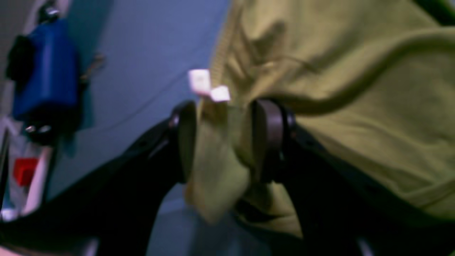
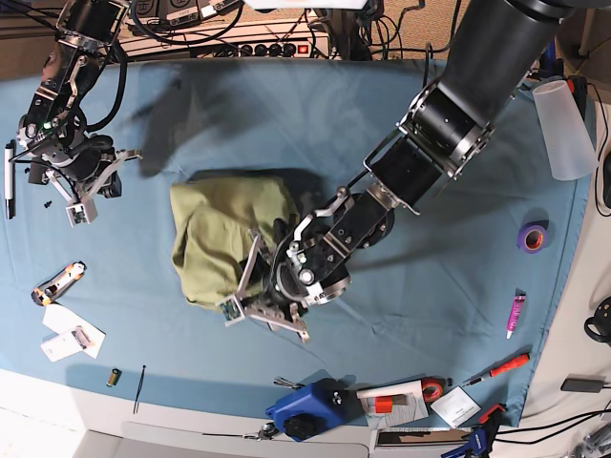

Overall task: Layout the t-shirt on the table in an organized manner, then fold the t-shirt properly
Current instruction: 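Pull the folded shirt with the left gripper away from the robot base, then release the shirt with the left gripper and lift away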

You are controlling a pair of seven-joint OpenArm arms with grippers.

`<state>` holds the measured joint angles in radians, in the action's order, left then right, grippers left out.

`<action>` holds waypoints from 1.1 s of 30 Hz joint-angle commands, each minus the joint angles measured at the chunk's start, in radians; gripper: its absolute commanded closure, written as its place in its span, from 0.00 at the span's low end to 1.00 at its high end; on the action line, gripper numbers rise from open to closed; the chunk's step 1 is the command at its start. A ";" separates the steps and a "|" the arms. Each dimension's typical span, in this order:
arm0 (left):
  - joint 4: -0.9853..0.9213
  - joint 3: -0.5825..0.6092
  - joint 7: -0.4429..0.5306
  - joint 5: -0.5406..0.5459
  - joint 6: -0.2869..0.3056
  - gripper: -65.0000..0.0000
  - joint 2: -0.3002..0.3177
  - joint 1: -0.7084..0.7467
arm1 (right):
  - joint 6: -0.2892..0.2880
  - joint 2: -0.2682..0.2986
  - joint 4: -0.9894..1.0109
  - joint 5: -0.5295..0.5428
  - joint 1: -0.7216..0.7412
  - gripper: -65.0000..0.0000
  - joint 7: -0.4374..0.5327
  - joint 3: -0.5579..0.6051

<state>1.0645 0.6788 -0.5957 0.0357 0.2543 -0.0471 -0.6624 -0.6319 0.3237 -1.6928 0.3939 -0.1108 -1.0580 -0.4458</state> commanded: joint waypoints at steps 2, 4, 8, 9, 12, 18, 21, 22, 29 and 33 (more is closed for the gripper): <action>0.017 -0.007 0.010 0.000 -0.065 0.58 -0.011 -0.040 | 0.001 0.017 -0.013 0.009 0.014 1.00 0.019 -0.007; 0.017 -0.007 -0.011 0.001 -0.137 0.58 -0.011 -0.048 | 0.001 0.017 -0.014 0.010 0.014 1.00 0.019 -0.007; 0.016 -0.007 -0.031 0.002 -0.212 0.58 -0.010 -0.049 | 0.001 0.017 -0.013 0.009 0.014 1.00 0.019 -0.007; 0.016 -0.007 -0.045 0.006 -0.206 0.58 -0.011 -0.048 | 0.001 0.017 -0.013 0.010 0.014 1.00 0.019 -0.007; 0.015 -0.007 -0.062 0.033 -0.199 0.58 -0.008 -0.038 | 0.001 0.017 -0.013 0.010 0.014 1.00 0.019 -0.007; 0.071 -0.008 -0.222 -0.073 -0.334 0.69 -0.007 -0.036 | 0.000 0.018 -0.013 0.010 0.014 1.00 0.037 -0.007; 0.175 -0.009 -0.354 -0.190 -0.478 0.91 0.001 -0.032 | 0.000 0.018 -0.014 0.011 0.014 1.00 0.051 -0.007; 0.214 -0.009 -0.386 -0.228 -0.502 1.00 0.008 -0.029 | 0.000 0.018 -0.014 0.014 0.014 1.00 0.051 -0.007; 0.409 -0.010 -0.536 -0.339 -0.511 1.00 0.088 -0.001 | -0.001 0.018 -0.014 0.055 0.014 1.00 0.048 -0.007; 0.416 -0.011 -0.538 -0.339 -0.502 1.00 0.148 0.020 | -0.004 0.018 -0.014 0.055 0.014 1.00 0.044 -0.007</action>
<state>1.4620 0.6750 -1.1439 -0.2813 -0.2428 0.1028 -0.6170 -0.6327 0.3237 -1.6928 0.4397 -0.1104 -1.0336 -0.4458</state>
